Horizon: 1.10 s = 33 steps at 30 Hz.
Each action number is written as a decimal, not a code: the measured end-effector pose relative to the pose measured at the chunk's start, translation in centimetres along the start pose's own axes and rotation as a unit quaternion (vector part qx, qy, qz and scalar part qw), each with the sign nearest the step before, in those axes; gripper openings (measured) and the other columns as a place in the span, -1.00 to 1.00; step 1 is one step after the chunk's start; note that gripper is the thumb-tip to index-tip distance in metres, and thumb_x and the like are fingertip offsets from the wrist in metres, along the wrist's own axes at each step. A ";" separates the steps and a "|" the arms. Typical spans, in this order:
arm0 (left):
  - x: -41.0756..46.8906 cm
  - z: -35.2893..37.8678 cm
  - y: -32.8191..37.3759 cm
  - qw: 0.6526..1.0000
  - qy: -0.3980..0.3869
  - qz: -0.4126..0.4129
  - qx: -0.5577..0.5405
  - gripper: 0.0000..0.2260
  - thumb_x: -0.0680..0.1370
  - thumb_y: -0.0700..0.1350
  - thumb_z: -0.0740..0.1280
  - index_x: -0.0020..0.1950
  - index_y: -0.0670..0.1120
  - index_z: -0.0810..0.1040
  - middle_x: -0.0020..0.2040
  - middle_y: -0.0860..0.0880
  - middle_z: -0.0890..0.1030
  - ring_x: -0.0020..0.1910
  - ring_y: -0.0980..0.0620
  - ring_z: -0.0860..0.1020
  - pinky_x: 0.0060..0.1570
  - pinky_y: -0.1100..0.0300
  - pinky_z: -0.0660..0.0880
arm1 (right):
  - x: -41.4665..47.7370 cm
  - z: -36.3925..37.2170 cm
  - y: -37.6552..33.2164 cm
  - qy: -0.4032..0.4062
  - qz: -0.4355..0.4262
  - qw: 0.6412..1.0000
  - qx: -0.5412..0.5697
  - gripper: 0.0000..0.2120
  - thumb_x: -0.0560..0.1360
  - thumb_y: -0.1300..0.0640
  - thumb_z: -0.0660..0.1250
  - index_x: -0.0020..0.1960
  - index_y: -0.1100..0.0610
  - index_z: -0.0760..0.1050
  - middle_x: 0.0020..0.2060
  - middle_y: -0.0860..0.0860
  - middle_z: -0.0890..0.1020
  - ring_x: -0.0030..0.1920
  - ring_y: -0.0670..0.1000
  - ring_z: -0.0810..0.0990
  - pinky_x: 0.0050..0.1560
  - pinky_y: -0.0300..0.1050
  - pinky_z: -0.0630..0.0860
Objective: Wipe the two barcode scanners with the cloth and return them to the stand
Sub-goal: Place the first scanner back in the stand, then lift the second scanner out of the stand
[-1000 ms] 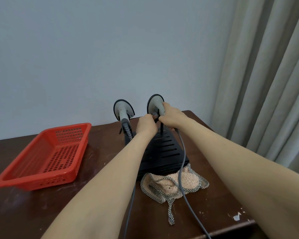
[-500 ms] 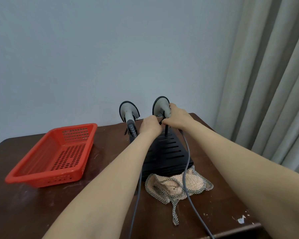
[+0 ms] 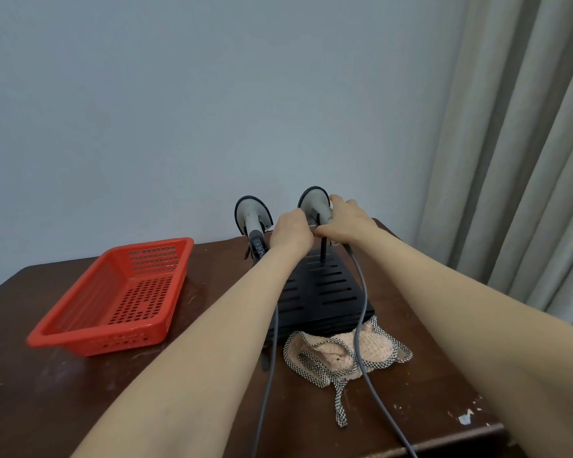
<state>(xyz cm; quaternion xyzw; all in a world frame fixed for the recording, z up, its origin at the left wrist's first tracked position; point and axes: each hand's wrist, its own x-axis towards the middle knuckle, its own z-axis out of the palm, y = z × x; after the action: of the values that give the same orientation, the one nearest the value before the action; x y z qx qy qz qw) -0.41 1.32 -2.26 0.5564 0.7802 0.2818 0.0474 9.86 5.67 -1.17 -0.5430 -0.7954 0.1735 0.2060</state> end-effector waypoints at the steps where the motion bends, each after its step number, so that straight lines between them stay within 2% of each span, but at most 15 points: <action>1: -0.1 -0.4 0.1 1.000 0.012 0.007 -0.001 -0.74 0.51 -0.27 0.24 0.20 -0.17 0.46 0.15 -0.17 0.54 0.08 -0.14 0.52 -0.08 0.04 0.49 | -0.1 -0.1 -0.2 0.006 0.000 1.000 -0.005 -0.33 0.40 -0.06 0.37 0.41 0.09 0.22 0.22 0.15 0.38 0.21 0.21 0.43 0.10 0.04 0.45; 4: -0.4 -2.1 0.0 0.998 0.055 0.035 -0.020 -0.68 0.52 -0.34 0.16 0.25 -0.19 0.44 0.20 -0.16 0.52 0.15 -0.13 0.50 0.04 0.02 0.50 | -0.7 -0.4 -1.0 0.029 -0.016 0.999 -0.011 -0.31 0.40 -0.08 0.35 0.45 0.06 0.20 0.27 0.15 0.36 0.28 0.20 0.35 0.13 0.04 0.41; 9: -0.7 -5.1 -1.0 0.989 0.142 0.048 -0.011 -0.67 0.53 -0.31 0.13 0.23 -0.11 0.47 0.21 -0.07 0.54 0.14 -0.07 0.52 -0.05 0.13 0.42 | -1.9 -0.9 -2.9 0.092 -0.055 0.994 0.009 -0.30 0.43 -0.06 0.34 0.50 0.04 0.17 0.39 0.11 0.28 0.39 0.16 0.24 0.23 0.06 0.37; 14: -1.4 -7.4 -3.2 0.981 0.192 0.027 0.024 -0.70 0.53 -0.27 0.11 0.20 -0.07 0.48 0.20 -0.04 0.54 0.18 -0.06 0.48 -0.03 0.10 0.40 | -2.9 0.0 -5.1 0.114 -0.090 0.989 0.031 -0.37 0.48 -0.02 0.30 0.49 0.08 0.19 0.39 0.11 0.28 0.38 0.14 0.26 0.24 0.02 0.36; 17: -1.8 -8.3 -4.9 0.979 0.203 0.000 0.005 -0.71 0.54 -0.27 0.09 0.20 -0.10 0.46 0.22 -0.07 0.51 0.19 -0.08 0.47 0.01 0.06 0.41 | -3.4 0.9 -6.1 0.128 -0.106 0.985 0.041 -0.42 0.52 0.01 0.26 0.48 0.12 0.20 0.39 0.13 0.28 0.38 0.14 0.27 0.25 0.02 0.36; 20: -2.0 -8.3 -6.9 0.982 0.177 -0.046 -0.046 -0.69 0.55 -0.29 0.10 0.26 -0.15 0.42 0.27 -0.13 0.48 0.23 -0.12 0.46 0.14 0.03 0.41 | -3.8 1.9 -7.2 0.111 -0.104 0.987 0.058 -0.45 0.55 0.01 0.22 0.48 0.14 0.21 0.40 0.14 0.29 0.38 0.14 0.30 0.21 0.00 0.38; 24: -2.0 -6.4 -10.0 0.991 0.081 -0.097 -0.040 -0.62 0.52 -0.34 0.15 0.34 -0.21 0.37 0.29 -0.17 0.48 0.27 -0.16 0.44 0.19 0.04 0.40 | -3.6 3.0 -8.2 0.021 -0.061 0.988 0.139 -0.38 0.54 -0.09 0.23 0.49 0.15 0.18 0.41 0.17 0.30 0.34 0.18 0.38 0.20 0.03 0.41; 26: -1.7 -5.0 -11.1 0.994 0.033 -0.104 -0.027 -0.66 0.52 -0.29 0.19 0.31 -0.24 0.40 0.26 -0.21 0.51 0.24 -0.17 0.47 0.14 0.07 0.41 | -3.2 3.5 -8.7 -0.014 -0.050 0.986 0.157 -0.34 0.52 -0.12 0.25 0.49 0.19 0.17 0.39 0.18 0.34 0.33 0.17 0.40 0.13 -0.01 0.39; 29: -1.6 -3.1 -11.4 0.996 -0.027 -0.077 -0.025 -0.81 0.50 -0.14 0.26 0.06 -0.20 0.49 0.02 -0.17 0.59 0.06 -0.18 0.54 -0.14 0.12 0.40 | -2.8 4.1 -9.1 -0.051 -0.022 0.985 0.160 -0.29 0.47 -0.16 0.31 0.45 0.21 0.18 0.33 0.16 0.41 0.21 0.14 0.47 -0.01 -0.09 0.39; 30: -1.5 -2.5 -11.3 0.997 -0.040 -0.062 -0.029 -0.81 0.49 -0.09 0.27 0.01 -0.18 0.49 -0.03 -0.14 0.58 0.04 -0.17 0.55 -0.17 0.14 0.38 | -2.6 4.3 -9.2 -0.064 -0.014 0.985 0.159 -0.28 0.46 -0.16 0.32 0.44 0.22 0.19 0.30 0.16 0.43 0.16 0.14 0.49 -0.05 -0.09 0.40; 32: -0.9 -1.4 -11.0 0.997 -0.053 -0.039 -0.034 -0.73 0.50 -0.05 0.27 0.11 -0.16 0.47 0.03 -0.13 0.60 0.07 -0.16 0.56 -0.15 0.16 0.37 | -2.1 5.0 -9.3 -0.081 0.001 0.983 0.166 -0.30 0.45 -0.13 0.34 0.41 0.23 0.22 0.26 0.16 0.46 0.13 0.14 0.52 -0.06 -0.04 0.49; 33: -0.7 -1.0 -10.8 0.997 -0.051 -0.035 -0.038 -0.69 0.50 -0.04 0.26 0.19 -0.16 0.45 0.08 -0.13 0.59 0.09 -0.16 0.55 -0.12 0.17 0.37 | -2.0 5.2 -9.4 -0.086 0.007 0.980 0.178 -0.32 0.45 -0.11 0.35 0.40 0.24 0.23 0.25 0.16 0.48 0.15 0.14 0.52 0.01 0.01 0.54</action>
<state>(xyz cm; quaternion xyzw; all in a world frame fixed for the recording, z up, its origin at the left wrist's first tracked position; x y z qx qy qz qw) -9.64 -2.15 -6.92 0.5400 0.7848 0.2804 0.1181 0.40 0.29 -1.21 -0.4859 -0.7630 0.3598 0.2287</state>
